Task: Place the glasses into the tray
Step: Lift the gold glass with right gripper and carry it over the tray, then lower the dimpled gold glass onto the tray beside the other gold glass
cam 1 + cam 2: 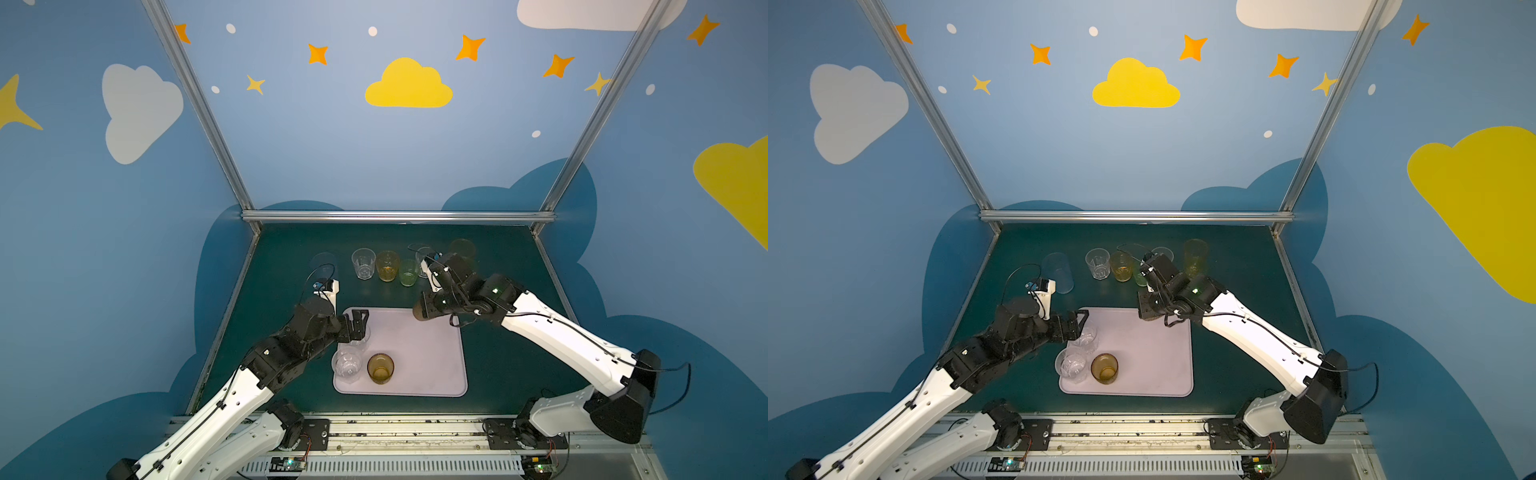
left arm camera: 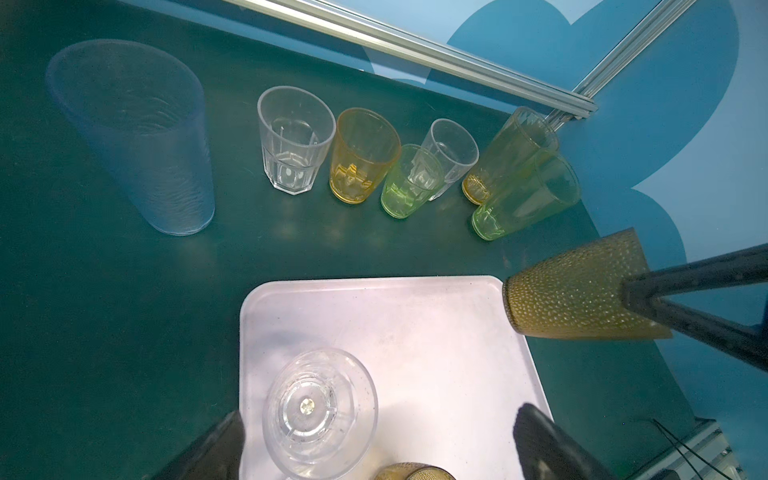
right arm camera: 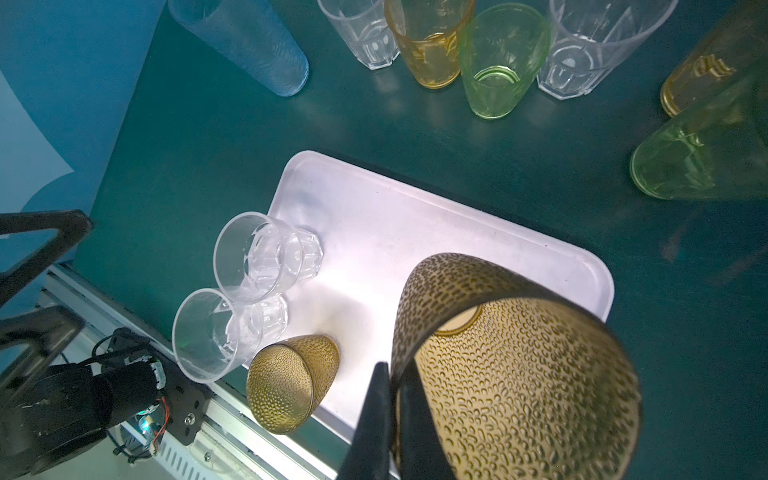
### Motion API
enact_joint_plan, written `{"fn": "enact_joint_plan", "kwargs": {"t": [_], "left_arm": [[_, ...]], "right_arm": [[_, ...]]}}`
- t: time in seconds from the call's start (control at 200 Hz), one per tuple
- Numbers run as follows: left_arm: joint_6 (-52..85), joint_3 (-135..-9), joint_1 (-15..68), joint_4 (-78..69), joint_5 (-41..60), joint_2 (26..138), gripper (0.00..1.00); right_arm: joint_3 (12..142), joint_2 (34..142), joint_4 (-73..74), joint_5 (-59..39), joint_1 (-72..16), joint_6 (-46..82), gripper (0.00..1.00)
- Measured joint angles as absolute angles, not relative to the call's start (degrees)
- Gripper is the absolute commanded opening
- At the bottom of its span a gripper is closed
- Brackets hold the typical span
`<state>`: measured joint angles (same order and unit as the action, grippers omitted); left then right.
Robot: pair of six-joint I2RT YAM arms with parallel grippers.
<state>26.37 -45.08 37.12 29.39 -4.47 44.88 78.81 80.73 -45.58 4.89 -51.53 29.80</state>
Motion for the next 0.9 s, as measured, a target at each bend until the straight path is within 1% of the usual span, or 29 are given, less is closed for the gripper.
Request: {"fn": "enact_joint_plan", "kwargs": {"t": [0.195, 0.656, 0.896], "left_arm": [[26.83, -45.08, 37.12, 29.76, -4.25, 44.71, 1.00], [28.16, -44.97, 37.12, 32.53, -6.17, 40.12, 1.00], [28.51, -44.27, 37.12, 33.30, -6.85, 39.53, 1.00]], "right_arm": [[78.83, 81.95, -44.60, 5.37, -54.11, 30.00, 0.00], [80.68, 91.81, -41.19, 3.36, -57.19, 30.50, 0.00], [81.80, 95.79, -39.83, 2.33, -58.61, 31.33, 0.00]]}}
